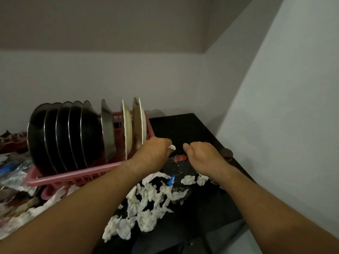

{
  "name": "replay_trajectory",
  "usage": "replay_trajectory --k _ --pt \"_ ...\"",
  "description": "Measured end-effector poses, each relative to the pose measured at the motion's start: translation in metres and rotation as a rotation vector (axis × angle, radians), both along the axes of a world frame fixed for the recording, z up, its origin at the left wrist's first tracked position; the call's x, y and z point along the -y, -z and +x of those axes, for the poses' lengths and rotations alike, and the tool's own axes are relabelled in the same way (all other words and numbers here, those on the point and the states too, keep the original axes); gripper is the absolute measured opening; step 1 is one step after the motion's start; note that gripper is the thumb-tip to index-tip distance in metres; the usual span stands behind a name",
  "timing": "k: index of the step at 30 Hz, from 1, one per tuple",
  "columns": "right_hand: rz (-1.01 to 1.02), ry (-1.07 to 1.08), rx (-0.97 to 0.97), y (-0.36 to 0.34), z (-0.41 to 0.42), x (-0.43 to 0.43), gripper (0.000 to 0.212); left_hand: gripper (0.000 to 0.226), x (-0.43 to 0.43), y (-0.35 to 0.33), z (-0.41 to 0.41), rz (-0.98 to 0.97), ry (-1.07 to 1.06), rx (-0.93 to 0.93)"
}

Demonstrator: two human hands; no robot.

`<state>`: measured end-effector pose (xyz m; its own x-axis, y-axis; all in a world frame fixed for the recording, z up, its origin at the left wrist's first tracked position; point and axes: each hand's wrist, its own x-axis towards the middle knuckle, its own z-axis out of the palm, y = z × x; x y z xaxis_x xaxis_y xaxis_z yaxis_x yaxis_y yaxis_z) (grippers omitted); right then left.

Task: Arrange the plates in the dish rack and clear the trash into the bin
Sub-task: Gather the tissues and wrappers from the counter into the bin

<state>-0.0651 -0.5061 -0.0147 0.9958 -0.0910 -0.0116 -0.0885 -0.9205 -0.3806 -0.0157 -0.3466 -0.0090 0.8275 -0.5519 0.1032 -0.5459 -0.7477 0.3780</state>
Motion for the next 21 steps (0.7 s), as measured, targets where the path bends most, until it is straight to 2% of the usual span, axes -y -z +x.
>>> replay_trajectory --k 4,7,9,11,14,16,21 --pt "0.233 0.107 0.122 0.011 -0.043 -0.029 0.049 0.052 -0.039 0.009 -0.033 -0.182 -0.033 0.037" --pt "0.321 0.166 0.163 0.022 -0.081 -0.058 0.057 0.061 -0.07 0.022 -0.058 -0.251 -0.056 0.043" --pt "0.351 0.212 0.162 0.032 -0.105 -0.08 0.062 0.057 -0.091 0.029 -0.074 -0.259 -0.062 0.041" --pt "0.335 0.239 0.14 0.038 -0.122 -0.1 0.056 0.051 -0.112 0.037 -0.089 -0.187 -0.024 0.053" --pt "0.346 0.233 0.114 0.046 -0.142 -0.122 0.032 0.033 -0.133 0.047 -0.116 -0.036 0.025 0.076" --pt "0.388 0.199 0.079 0.053 -0.155 -0.135 0.016 0.024 -0.147 0.052 -0.128 -0.062 -0.029 -0.004" --pt "0.357 0.096 0.057 0.066 -0.186 -0.157 0.021 0.032 -0.176 0.059 -0.164 -0.073 -0.043 -0.171"
